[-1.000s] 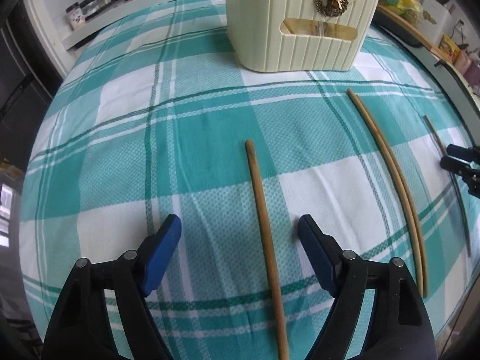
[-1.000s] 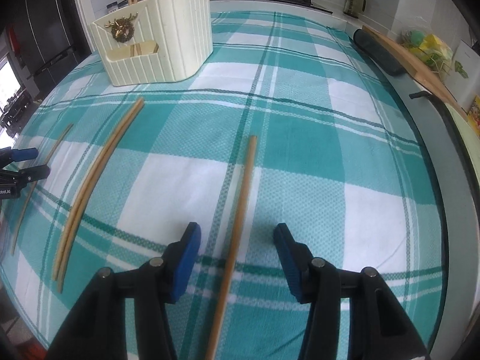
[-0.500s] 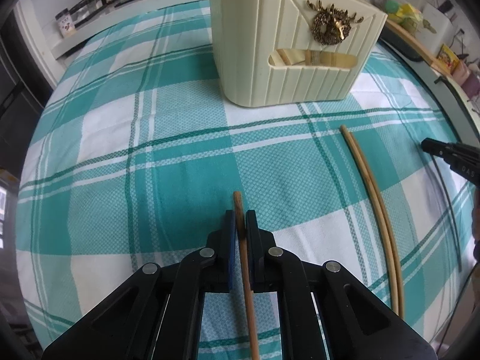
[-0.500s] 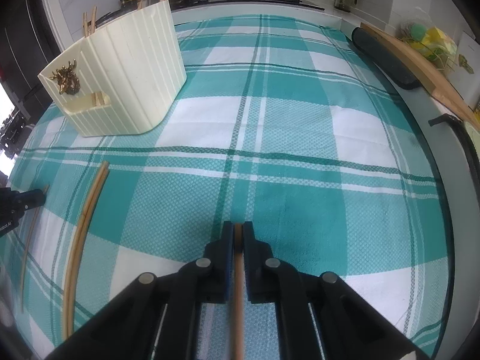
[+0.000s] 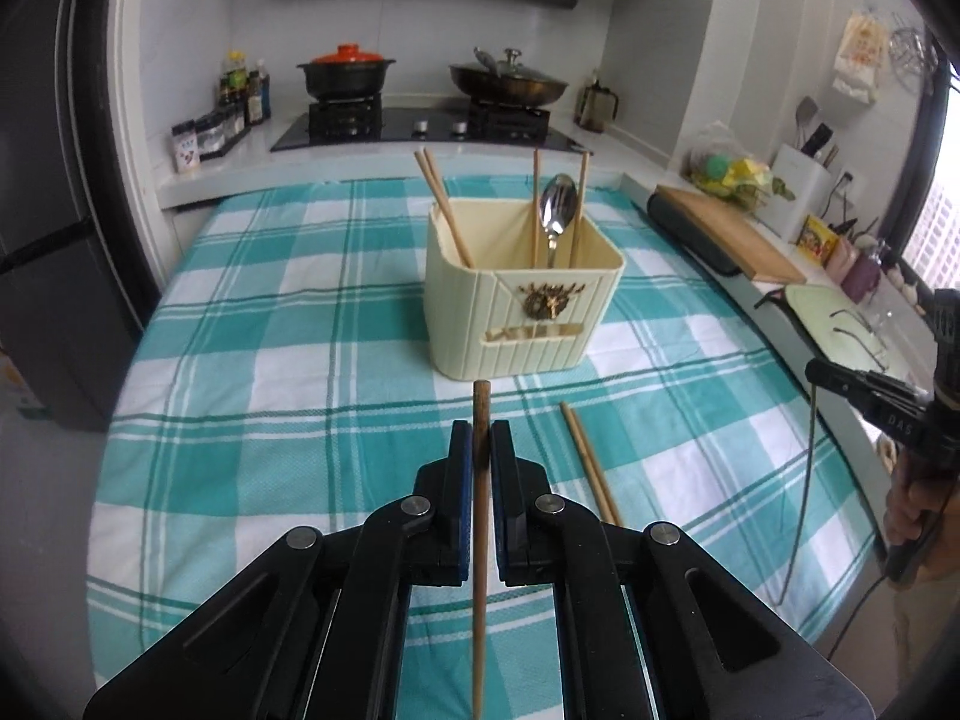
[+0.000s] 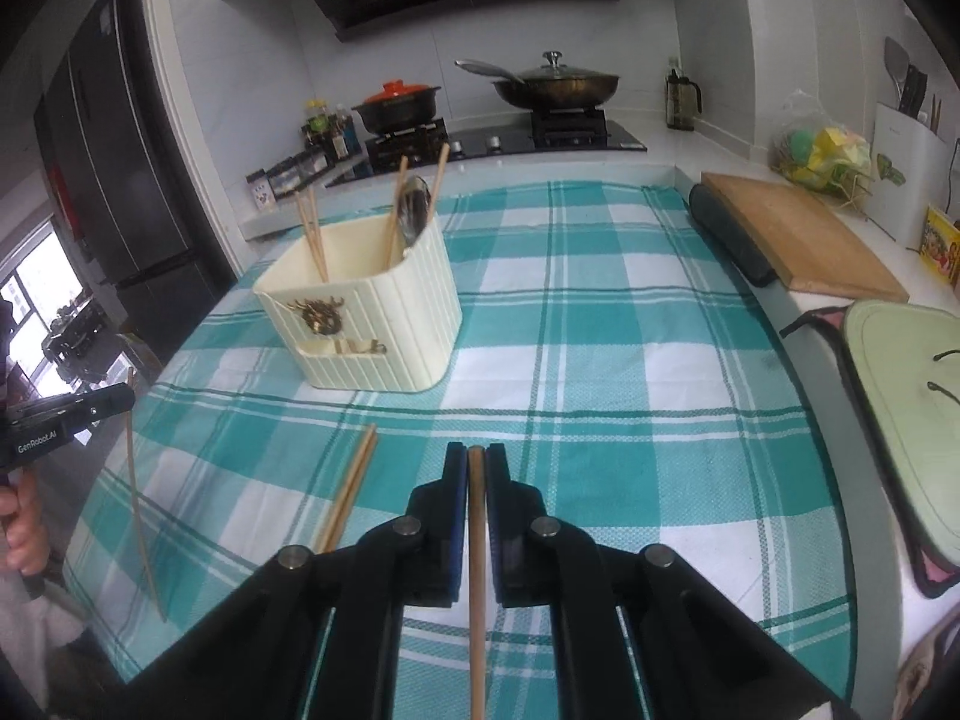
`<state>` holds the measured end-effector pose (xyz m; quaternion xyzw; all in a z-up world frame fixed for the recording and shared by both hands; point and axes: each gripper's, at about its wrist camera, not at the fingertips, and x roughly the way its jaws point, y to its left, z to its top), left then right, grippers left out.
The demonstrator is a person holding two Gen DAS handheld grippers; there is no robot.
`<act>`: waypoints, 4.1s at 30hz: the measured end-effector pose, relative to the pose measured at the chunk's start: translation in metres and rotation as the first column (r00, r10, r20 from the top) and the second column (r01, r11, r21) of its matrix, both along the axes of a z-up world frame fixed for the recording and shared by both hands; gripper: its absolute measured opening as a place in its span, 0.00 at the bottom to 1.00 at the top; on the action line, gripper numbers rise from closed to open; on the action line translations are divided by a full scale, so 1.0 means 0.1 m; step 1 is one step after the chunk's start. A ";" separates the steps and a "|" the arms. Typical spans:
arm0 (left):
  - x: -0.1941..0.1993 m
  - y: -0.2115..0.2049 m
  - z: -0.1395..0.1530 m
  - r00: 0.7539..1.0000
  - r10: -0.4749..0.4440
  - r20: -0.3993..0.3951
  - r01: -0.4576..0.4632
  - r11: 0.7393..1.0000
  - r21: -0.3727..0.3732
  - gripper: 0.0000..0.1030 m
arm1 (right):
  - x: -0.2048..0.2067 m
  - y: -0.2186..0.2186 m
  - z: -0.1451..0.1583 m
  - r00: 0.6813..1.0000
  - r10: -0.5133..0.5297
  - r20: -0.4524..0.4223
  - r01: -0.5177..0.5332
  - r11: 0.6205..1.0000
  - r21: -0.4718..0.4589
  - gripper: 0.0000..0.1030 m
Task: Organize utensils
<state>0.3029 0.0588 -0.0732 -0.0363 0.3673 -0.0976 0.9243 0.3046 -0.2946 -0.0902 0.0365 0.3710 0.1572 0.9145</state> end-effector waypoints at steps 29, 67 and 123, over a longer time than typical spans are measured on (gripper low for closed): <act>-0.47 0.01 0.92 0.977 -0.020 0.211 0.038 0.996 -0.085 0.04 | -0.81 0.23 1.20 0.895 0.048 0.443 -0.065 0.998 0.023 0.06; 2.08 -0.33 0.78 0.997 0.047 0.069 -0.042 0.997 -0.067 0.04 | 1.83 0.96 0.89 0.963 0.086 0.257 -0.100 0.994 0.041 0.06; -0.92 -0.18 -1.25 0.972 0.182 -0.146 -0.188 0.982 -0.028 0.79 | -0.45 1.22 -1.22 0.966 0.099 -0.240 -0.114 0.992 -0.051 0.17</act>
